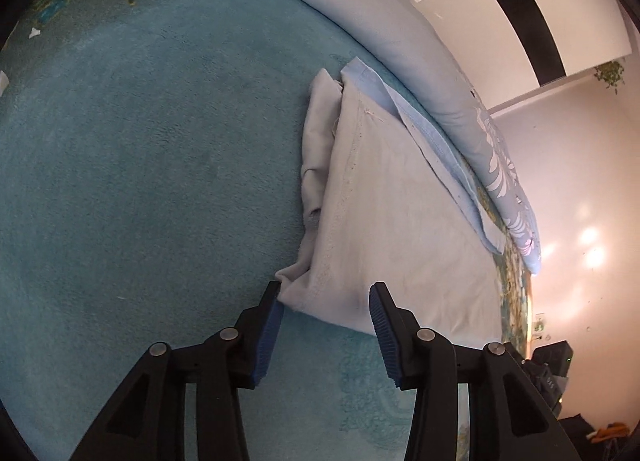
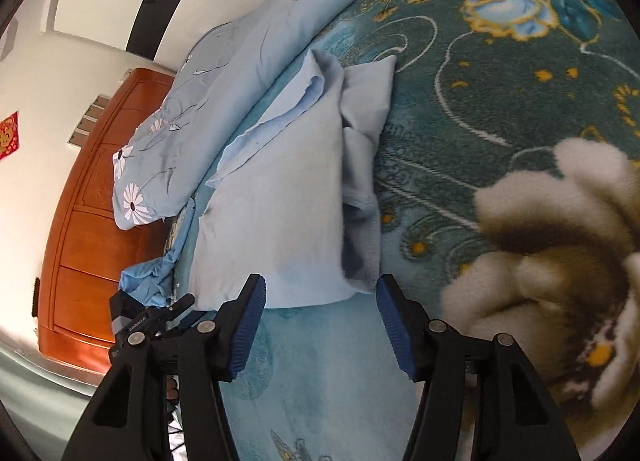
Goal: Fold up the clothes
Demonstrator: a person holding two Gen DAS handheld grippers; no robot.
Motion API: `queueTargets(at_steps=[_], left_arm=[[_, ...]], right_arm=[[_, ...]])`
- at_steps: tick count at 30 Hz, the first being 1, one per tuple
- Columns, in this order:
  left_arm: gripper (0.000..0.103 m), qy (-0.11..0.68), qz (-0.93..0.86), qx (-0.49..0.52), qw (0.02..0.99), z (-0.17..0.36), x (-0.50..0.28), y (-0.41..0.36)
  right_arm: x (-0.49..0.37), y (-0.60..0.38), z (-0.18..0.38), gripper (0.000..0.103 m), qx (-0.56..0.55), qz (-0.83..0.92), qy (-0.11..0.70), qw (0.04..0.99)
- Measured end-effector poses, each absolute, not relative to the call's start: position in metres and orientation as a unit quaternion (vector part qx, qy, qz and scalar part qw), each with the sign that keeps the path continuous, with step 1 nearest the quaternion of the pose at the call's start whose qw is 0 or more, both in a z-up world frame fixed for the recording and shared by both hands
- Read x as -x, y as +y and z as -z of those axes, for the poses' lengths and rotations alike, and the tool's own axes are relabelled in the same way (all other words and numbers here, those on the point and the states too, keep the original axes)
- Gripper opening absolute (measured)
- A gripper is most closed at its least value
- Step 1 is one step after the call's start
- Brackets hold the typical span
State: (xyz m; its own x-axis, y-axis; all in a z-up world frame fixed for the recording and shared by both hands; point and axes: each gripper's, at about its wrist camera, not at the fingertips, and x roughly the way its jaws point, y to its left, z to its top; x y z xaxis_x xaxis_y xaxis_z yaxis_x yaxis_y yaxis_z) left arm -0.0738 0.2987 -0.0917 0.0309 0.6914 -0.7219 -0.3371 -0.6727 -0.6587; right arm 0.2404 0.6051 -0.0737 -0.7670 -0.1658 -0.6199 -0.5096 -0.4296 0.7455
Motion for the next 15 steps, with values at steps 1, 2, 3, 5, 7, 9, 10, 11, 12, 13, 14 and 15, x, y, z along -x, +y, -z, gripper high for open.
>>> queueTargets(at_steps=[1, 2, 3, 5, 7, 9, 10, 11, 12, 13, 14, 15], left_arm=[[0.048, -0.16, -0.68, 0.61, 0.374, 0.094, 0.075, 0.299], [0.046, -0.176, -0.678, 0.61, 0.37, 0.097, 0.076, 0.298], [0.046, -0.19, -0.675, 0.611, 0.368, 0.099, 0.078, 0.297], [0.044, -0.205, -0.671, 0.611, 0.366, 0.101, 0.078, 0.295], [0.023, -0.212, -0.672, 0.614, 0.355, 0.102, 0.079, 0.294], [0.009, -0.222, -0.673, 0.613, 0.348, 0.103, 0.079, 0.291], [0.008, -0.221, -0.678, 0.61, 0.346, 0.1, 0.077, 0.289], [0.007, -0.215, -0.683, 0.606, 0.345, 0.096, 0.074, 0.287], [0.007, -0.209, -0.689, 0.602, 0.345, 0.091, 0.07, 0.286], [0.007, -0.205, -0.694, 0.598, 0.346, 0.085, 0.064, 0.284], [0.007, -0.202, -0.698, 0.594, 0.347, 0.078, 0.059, 0.282], [0.006, -0.201, -0.7, 0.59, 0.35, 0.072, 0.053, 0.277]], right_arm=[[-0.237, 0.604, 0.076, 0.06, 0.316, -0.779, 0.53, 0.112], [-0.235, 0.605, 0.076, 0.059, 0.306, -0.779, 0.535, 0.118], [-0.235, 0.605, 0.076, 0.058, 0.295, -0.778, 0.541, 0.123], [-0.234, 0.605, 0.077, 0.041, 0.279, -0.775, 0.551, 0.134], [-0.235, 0.606, 0.078, 0.019, 0.272, -0.771, 0.558, 0.146], [-0.236, 0.607, 0.08, 0.01, 0.266, -0.768, 0.564, 0.15], [-0.238, 0.607, 0.079, 0.009, 0.264, -0.767, 0.565, 0.152], [-0.239, 0.606, 0.076, 0.009, 0.262, -0.768, 0.563, 0.154], [-0.241, 0.604, 0.072, 0.008, 0.261, -0.773, 0.558, 0.153], [-0.243, 0.601, 0.066, 0.008, 0.26, -0.779, 0.55, 0.152], [-0.246, 0.597, 0.06, 0.008, 0.261, -0.785, 0.541, 0.152], [-0.25, 0.593, 0.054, 0.008, 0.261, -0.791, 0.532, 0.15]])
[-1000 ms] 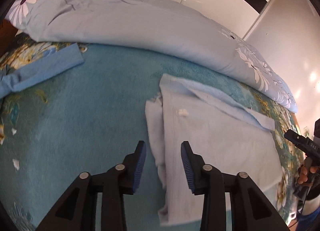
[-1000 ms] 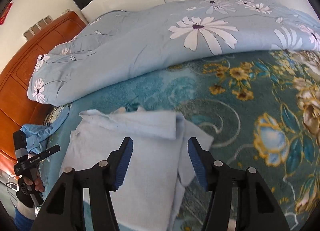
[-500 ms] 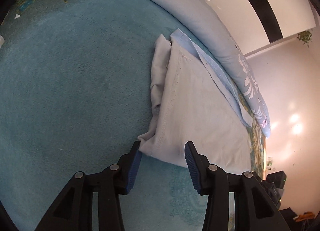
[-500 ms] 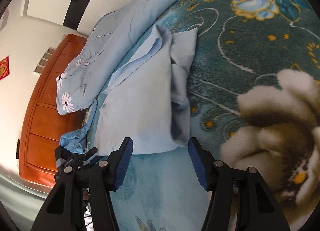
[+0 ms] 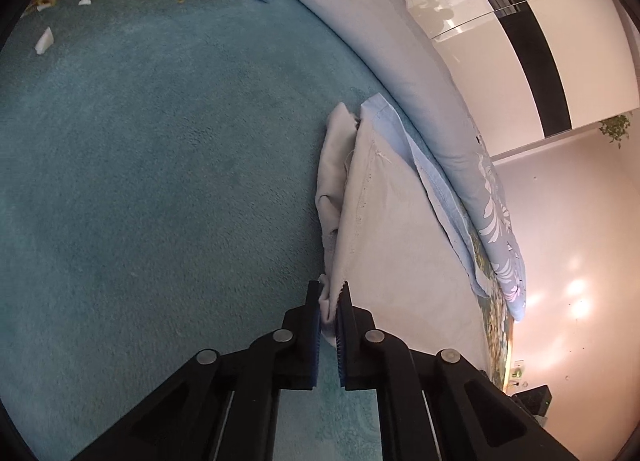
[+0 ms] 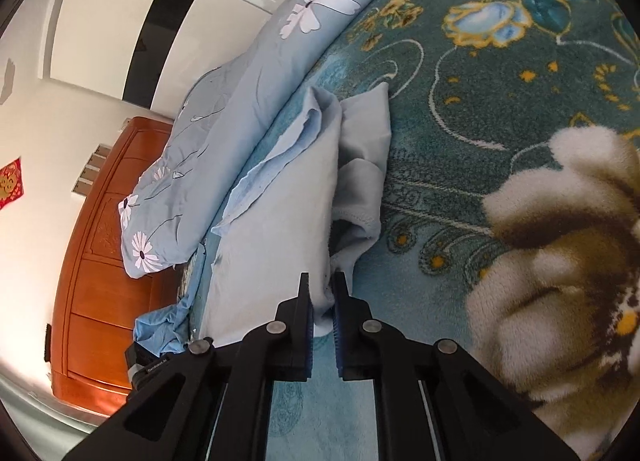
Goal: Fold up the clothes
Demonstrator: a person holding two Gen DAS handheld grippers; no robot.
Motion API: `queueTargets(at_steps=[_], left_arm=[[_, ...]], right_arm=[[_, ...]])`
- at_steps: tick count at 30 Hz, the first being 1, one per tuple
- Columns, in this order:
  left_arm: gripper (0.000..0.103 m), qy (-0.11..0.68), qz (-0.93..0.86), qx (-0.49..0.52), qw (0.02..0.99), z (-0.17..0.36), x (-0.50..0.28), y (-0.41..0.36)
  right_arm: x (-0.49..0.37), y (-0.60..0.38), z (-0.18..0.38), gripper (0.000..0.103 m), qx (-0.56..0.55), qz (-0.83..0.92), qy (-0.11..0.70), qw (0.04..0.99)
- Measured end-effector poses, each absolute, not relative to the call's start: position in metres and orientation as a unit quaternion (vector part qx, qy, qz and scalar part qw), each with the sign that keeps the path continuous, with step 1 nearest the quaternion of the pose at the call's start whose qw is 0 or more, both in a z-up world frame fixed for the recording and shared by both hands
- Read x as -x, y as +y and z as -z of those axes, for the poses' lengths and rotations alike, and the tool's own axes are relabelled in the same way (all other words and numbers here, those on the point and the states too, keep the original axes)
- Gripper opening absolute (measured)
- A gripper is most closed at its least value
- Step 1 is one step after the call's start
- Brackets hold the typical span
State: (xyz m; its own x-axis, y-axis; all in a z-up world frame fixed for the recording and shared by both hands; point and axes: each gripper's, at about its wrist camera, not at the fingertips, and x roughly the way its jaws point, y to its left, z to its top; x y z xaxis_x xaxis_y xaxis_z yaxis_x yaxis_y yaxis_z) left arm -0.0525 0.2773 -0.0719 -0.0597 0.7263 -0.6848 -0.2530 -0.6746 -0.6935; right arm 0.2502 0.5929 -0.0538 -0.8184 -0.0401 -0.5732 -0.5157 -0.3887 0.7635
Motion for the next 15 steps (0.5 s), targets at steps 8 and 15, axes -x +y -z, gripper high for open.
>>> queueTargets(at_steps=[8, 15], left_arm=[[0.006, -0.132, -0.716, 0.565, 0.389, 0.04, -0.021, 0.231], [0.007, -0.081, -0.722, 0.555, 0.406, 0.041, -0.069, 0.194]], right_arm=[[-0.312, 0.549, 0.041, 0.008, 0.277, -0.797, 0.521, 0.128], [-0.363, 0.509, 0.042, 0.008, 0.287, -0.801, 0.513, 0.116]])
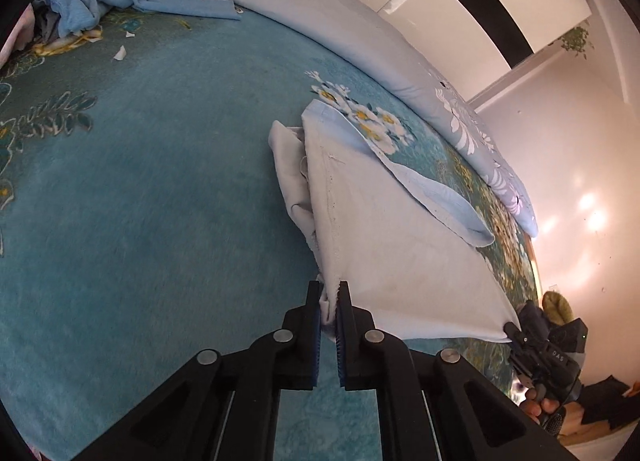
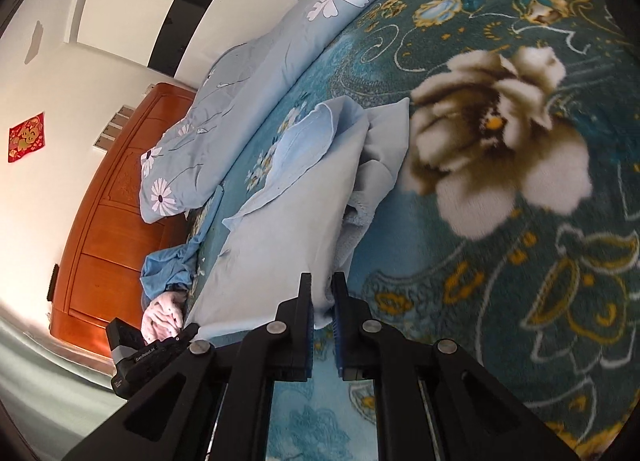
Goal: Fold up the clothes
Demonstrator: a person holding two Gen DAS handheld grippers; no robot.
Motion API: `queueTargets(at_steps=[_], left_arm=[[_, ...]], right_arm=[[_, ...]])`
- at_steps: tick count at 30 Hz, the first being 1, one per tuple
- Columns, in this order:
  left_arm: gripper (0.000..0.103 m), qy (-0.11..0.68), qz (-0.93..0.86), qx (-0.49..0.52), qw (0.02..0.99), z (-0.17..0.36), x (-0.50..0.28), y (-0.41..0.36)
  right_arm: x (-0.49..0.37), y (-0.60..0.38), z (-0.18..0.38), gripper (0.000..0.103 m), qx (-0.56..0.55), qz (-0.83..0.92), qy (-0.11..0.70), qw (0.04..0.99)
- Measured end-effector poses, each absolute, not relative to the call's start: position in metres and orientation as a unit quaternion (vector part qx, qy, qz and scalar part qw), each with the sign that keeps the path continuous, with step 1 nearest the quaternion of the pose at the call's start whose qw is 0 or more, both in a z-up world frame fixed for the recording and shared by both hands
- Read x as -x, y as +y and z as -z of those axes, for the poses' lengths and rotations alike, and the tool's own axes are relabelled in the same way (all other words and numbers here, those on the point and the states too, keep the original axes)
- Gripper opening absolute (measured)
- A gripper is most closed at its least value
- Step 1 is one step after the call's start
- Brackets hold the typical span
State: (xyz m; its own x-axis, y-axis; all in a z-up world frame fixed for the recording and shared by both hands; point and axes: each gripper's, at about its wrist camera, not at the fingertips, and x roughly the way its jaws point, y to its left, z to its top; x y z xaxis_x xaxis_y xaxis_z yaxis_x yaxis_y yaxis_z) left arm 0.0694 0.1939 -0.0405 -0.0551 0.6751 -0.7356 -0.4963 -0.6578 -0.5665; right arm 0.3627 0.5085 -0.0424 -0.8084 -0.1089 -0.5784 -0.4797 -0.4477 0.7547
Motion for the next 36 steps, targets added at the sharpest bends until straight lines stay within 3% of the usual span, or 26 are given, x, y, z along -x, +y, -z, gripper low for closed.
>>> queueTargets(at_steps=[10, 13, 14, 16, 29, 34, 35, 36], left_arm=[[0.01, -0.051, -0.715, 0.548, 0.431, 0.055, -0.069, 0.172], [0.02, -0.02, -0.73, 0.533, 0.427, 0.046, -0.06, 0.165], [0.029, -0.01, -0.736, 0.528, 0.424, 0.044, -0.055, 0.163], [0.037, 0.011, -0.745, 0.52, 0.417, 0.041, -0.04, 0.174], [0.049, 0.097, -0.73, 0.529, 0.421, 0.067, 0.061, 0.324], [0.049, 0.048, -0.709, 0.54, 0.451, 0.077, 0.071, 0.337], [0.047, 0.034, -0.705, 0.541, 0.458, 0.077, 0.072, 0.337], [0.036, 0.03, -0.704, 0.541, 0.459, 0.077, 0.072, 0.337]], right_arm=[[-0.369, 0.505, 0.055, 0.011, 0.326, -0.797, 0.494, 0.119], [-0.377, 0.504, 0.042, 0.013, 0.342, -0.816, 0.449, 0.127], [-0.382, 0.507, 0.037, 0.015, 0.342, -0.823, 0.433, 0.137], [-0.383, 0.518, 0.029, 0.02, 0.34, -0.836, 0.399, 0.16], [-0.242, 0.616, 0.043, 0.028, 0.406, -0.863, 0.262, 0.147], [-0.226, 0.625, 0.052, 0.028, 0.387, -0.869, 0.29, 0.103], [-0.226, 0.626, 0.052, 0.028, 0.378, -0.87, 0.301, 0.094], [-0.225, 0.626, 0.052, 0.028, 0.373, -0.869, 0.313, 0.088]])
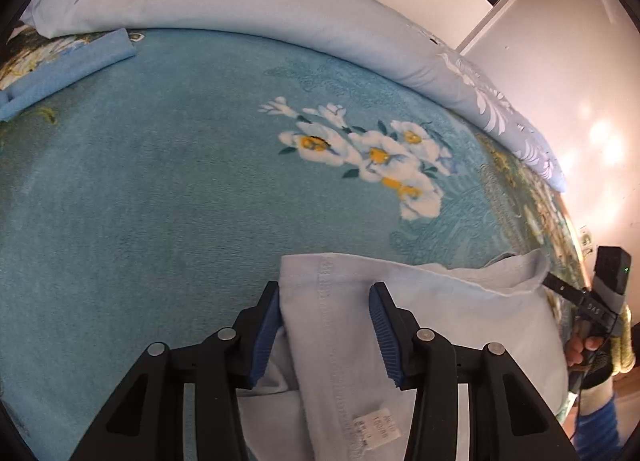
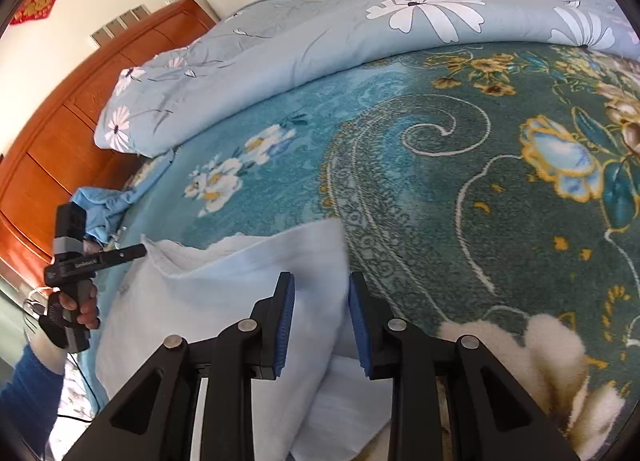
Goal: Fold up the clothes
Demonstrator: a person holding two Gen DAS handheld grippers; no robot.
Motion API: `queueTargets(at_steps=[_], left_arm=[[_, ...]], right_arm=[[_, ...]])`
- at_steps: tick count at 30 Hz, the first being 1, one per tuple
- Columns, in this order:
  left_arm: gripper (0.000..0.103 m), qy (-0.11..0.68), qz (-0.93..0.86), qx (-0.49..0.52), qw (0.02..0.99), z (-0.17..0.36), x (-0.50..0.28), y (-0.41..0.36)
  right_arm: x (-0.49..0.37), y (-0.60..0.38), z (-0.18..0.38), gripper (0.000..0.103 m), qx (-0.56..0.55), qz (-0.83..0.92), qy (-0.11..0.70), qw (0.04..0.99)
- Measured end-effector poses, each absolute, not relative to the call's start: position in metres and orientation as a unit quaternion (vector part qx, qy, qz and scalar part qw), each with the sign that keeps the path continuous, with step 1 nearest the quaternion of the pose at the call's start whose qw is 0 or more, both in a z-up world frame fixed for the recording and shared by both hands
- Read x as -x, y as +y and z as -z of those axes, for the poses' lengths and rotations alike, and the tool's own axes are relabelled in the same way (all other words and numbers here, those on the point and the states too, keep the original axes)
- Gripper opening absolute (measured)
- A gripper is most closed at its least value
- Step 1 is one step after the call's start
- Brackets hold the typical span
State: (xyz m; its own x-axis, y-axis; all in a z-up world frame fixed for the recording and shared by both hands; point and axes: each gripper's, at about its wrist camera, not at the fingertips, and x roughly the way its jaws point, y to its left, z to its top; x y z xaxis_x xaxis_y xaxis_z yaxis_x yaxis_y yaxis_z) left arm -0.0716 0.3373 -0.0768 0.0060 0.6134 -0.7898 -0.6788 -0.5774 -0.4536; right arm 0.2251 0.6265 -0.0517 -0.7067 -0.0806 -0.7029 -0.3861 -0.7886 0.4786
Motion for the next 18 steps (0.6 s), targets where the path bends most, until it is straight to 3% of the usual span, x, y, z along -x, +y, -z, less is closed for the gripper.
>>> queueTargets(at_steps=[1, 2, 3, 8, 11, 14, 16, 18], left_arm=[[0.027, 0.03, -0.705, 0.541, 0.457, 0.077, 0.071, 0.337], [0.008, 0.029, -0.707, 0.541, 0.455, 0.077, 0.07, 0.337], [0.006, 0.029, -0.708, 0.541, 0.454, 0.077, 0.069, 0.337], [0.006, 0.023, -0.718, 0.543, 0.435, 0.078, 0.075, 0.334], [0.01, 0.011, -0.718, 0.554, 0.422, 0.078, 0.076, 0.328], [0.036, 0.014, -0.738, 0.542, 0.402, 0.062, 0.071, 0.309], [0.041, 0.024, -0.758, 0.523, 0.388, 0.045, 0.058, 0.295], [0.048, 0.019, -0.768, 0.508, 0.389, 0.027, 0.036, 0.282]], right_arm=[[-0.224, 0.627, 0.052, 0.024, 0.37, -0.866, 0.325, 0.083], [-0.223, 0.627, 0.053, 0.009, 0.369, -0.864, 0.332, 0.081], [-0.223, 0.627, 0.053, 0.004, 0.37, -0.863, 0.333, 0.083], [-0.224, 0.637, 0.057, 0.003, 0.375, -0.853, 0.343, 0.121], [-0.228, 0.637, 0.057, 0.005, 0.38, -0.847, 0.343, 0.146], [-0.25, 0.63, 0.042, 0.005, 0.369, -0.849, 0.338, 0.166], [-0.272, 0.62, 0.031, 0.011, 0.364, -0.853, 0.337, 0.163], [-0.294, 0.607, 0.027, 0.042, 0.366, -0.85, 0.347, 0.152]])
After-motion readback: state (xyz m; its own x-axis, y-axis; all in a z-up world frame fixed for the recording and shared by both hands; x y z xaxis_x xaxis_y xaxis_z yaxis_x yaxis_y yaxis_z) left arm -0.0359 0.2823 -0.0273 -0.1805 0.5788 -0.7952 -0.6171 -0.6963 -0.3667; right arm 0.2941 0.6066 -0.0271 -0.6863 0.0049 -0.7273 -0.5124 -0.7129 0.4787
